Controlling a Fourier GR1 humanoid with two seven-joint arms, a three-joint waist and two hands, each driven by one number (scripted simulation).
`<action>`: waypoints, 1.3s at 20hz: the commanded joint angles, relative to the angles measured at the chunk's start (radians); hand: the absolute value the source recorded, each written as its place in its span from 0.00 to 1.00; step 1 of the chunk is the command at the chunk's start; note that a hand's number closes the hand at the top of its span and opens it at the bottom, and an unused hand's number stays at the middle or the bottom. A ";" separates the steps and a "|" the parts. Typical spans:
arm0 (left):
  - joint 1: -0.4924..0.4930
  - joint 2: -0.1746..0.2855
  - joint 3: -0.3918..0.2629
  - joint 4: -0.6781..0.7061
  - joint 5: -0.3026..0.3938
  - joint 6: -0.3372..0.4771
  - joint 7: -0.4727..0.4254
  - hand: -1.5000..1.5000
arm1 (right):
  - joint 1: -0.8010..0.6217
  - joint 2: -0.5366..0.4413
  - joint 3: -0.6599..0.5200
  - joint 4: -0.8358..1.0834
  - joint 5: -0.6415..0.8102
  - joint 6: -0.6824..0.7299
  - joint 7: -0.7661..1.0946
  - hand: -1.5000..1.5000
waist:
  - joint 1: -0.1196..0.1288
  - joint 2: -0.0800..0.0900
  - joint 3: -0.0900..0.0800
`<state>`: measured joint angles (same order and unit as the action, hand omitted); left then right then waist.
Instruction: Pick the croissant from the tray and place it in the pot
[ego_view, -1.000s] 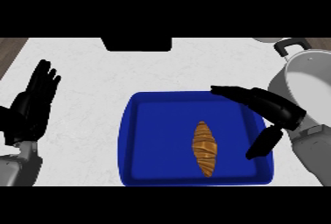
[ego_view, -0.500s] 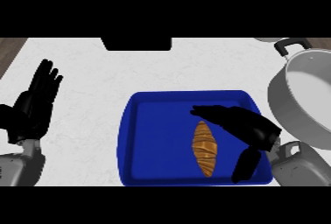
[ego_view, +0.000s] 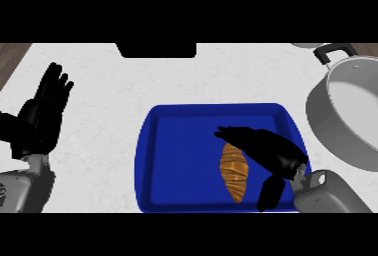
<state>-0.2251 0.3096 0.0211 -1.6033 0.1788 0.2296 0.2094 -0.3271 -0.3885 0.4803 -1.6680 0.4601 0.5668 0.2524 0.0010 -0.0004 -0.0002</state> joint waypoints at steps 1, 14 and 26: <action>0.061 -0.026 0.009 -0.021 -0.029 -0.015 -0.040 0.50 | 0.005 0.034 -0.025 0.007 0.075 0.021 0.012 0.00 | 0.001 0.000 0.000; 0.004 -0.081 0.008 -0.040 -0.110 -0.005 0.035 0.50 | -0.001 0.210 -0.012 0.244 0.304 -0.082 -0.107 0.00 | 0.003 0.001 0.000; 0.056 -0.081 0.083 -0.041 -0.077 -0.085 0.005 0.50 | -0.029 0.179 -0.037 0.348 0.429 -0.111 -0.366 1.00 | 0.003 0.001 0.000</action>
<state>-0.2067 0.2472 0.0997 -1.6302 0.1155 0.1459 0.2331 -0.3350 -0.2386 0.4439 -1.3860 0.8447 0.4721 -0.0575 0.0039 -0.0035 -0.0017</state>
